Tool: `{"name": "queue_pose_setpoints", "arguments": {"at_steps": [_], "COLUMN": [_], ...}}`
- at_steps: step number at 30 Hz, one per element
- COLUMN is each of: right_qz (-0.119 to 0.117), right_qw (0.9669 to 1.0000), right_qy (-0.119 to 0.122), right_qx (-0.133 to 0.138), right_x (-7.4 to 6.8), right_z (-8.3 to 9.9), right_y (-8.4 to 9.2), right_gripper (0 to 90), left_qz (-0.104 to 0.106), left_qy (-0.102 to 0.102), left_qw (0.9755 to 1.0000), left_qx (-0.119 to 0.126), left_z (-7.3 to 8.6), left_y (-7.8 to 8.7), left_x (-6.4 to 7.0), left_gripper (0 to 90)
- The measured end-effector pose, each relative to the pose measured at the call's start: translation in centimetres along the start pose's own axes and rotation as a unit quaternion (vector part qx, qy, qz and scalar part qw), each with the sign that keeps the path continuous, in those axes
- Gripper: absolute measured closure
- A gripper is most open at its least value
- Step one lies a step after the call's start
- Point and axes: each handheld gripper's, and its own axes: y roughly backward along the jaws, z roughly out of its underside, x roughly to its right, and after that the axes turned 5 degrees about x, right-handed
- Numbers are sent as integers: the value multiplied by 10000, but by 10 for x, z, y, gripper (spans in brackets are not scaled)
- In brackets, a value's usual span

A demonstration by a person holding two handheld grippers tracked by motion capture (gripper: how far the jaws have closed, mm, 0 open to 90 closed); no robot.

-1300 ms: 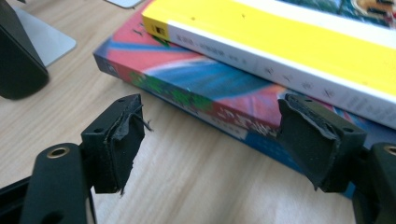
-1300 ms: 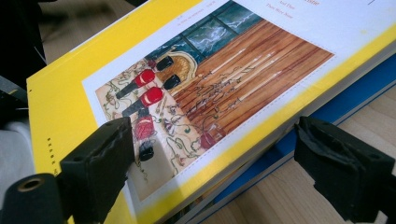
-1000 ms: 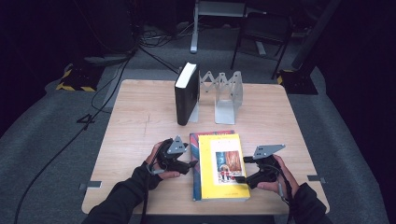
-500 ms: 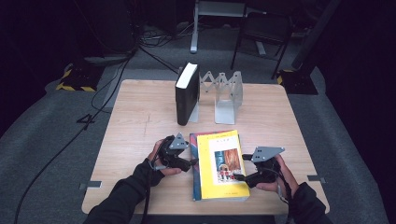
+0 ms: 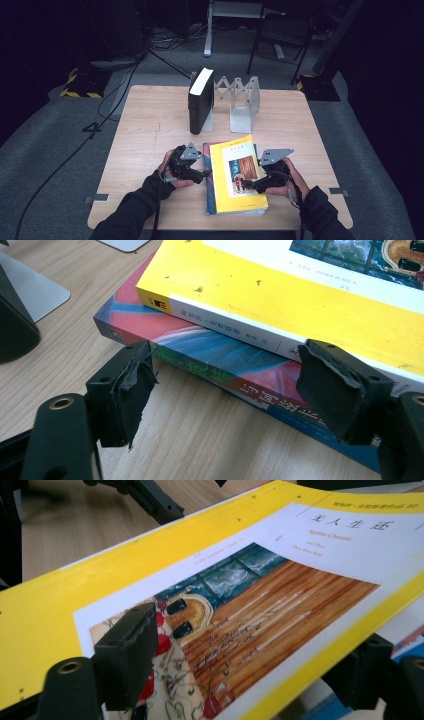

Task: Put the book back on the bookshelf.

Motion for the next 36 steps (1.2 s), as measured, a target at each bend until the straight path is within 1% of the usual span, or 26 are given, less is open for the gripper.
{"name": "queue_pose_setpoints", "arguments": {"at_steps": [1, 2, 3, 4, 6, 8, 9, 11, 12, 13, 15, 18, 19, 21, 24, 25, 26, 27, 28, 29, 30, 31, 32, 33, 34, 36], "right_qz": [-24, 7, 35, 104, 56, -61, -87, -38, -35, -35, -10, -71, -60, 11, 34, 12, -33, -62, -56, -56, -58, -81, -111, -129, -136, -138], "right_qw": [10000, 10000, 10000, 9998, 9995, 9990, 9988, 9986, 9983, 9983, 9980, 9966, 9959, 9952, 9938, 9936, 9933, 9931, 9932, 9932, 9932, 9932, 9932, 9930, 9930, 9930], "right_qy": [-21, -25, -51, -134, -238, -275, -285, -204, -189, -189, -91, -52, -13, 43, 71, 53, 45, 52, 105, 105, 98, 94, 86, 84, 102, 121], "right_qx": [6, 15, 53, 137, 213, 352, 400, 478, 549, 549, 624, 819, 897, 974, 1107, 1132, 1156, 1168, 1157, 1157, 1162, 1157, 1158, 1171, 1167, 1169], "right_x": [0, 1, 2, 5, 8, 10, 10, 8, 8, 8, 5, 2, 1, -1, -2, -3, -2, -3, -4, -4, -4, -4, -4, -5, -6, -7], "right_z": [-1, -3, -4, -4, -2, -1, -1, -1, -1, -1, 0, 1, 1, 2, 4, 5, 5, 5, 5, 5, 4, 4, 2, 1, 0, -1], "right_y": [-1, -1, 0, 3, 6, 8, 9, 10, 11, 11, 14, 18, 20, 23, 25, 26, 26, 25, 24, 24, 22, 21, 19, 17, 15, 14], "right_gripper": [262, 308, 377, 457, 551, 624, 638, 695, 705, 705, 730, 776, 792, 809, 818, 822, 823, 824, 824, 824, 824, 823, 824, 824, 823, 822], "left_qz": [-12, -35, -75, -95, -103, -203, -226, -243, -254, -254, -291, -307, -266, -152, -223, -318, -644, -560, -353, -353, -404, -476, -463, -495, -522, -514], "left_qy": [-5, -19, -81, -105, -145, -174, -135, -69, -84, -84, -76, -58, -63, -53, -33, -66, -226, -163, -12, -12, -3, 15, 15, -6, 23, 23], "left_qw": [10000, 10000, 9999, 9999, 9998, 9996, 9997, 9997, 9996, 9996, 9995, 9995, 9996, 9999, 9997, 9994, 9969, 9974, 9983, 9983, 9981, 9982, 9984, 9983, 9982, 9984], "left_qx": [14, 23, 24, 29, 27, 25, 27, 37, 34, 34, 20, 7, 11, 12, -31, -118, -395, -431, -457, -457, -462, -366, -310, -295, -286, -238], "left_z": [0, 0, 0, 0, 0, 0, 0, 1, 0, 0, 0, -1, -1, -1, -2, -1, 2, 9, 13, 13, 14, 14, 14, 14, 15, 16], "left_y": [0, 0, 1, 1, 2, 4, 4, 4, 4, 4, 4, 3, 3, 3, 4, 4, 2, 2, 1, 1, 1, 1, 2, 2, 2, 2], "left_x": [0, 1, 2, 3, 3, 2, 0, -3, -4, -4, -4, -4, -5, -6, -8, -8, -7, -9, -12, -12, -12, -11, -11, -11, -11, -13], "left_gripper": [225, 225, 225, 225, 234, 234, 236, 236, 236, 236, 236, 247, 249, 300, 301, 314, 391, 379, 360, 364, 364, 369, 395, 402, 413, 421]}}
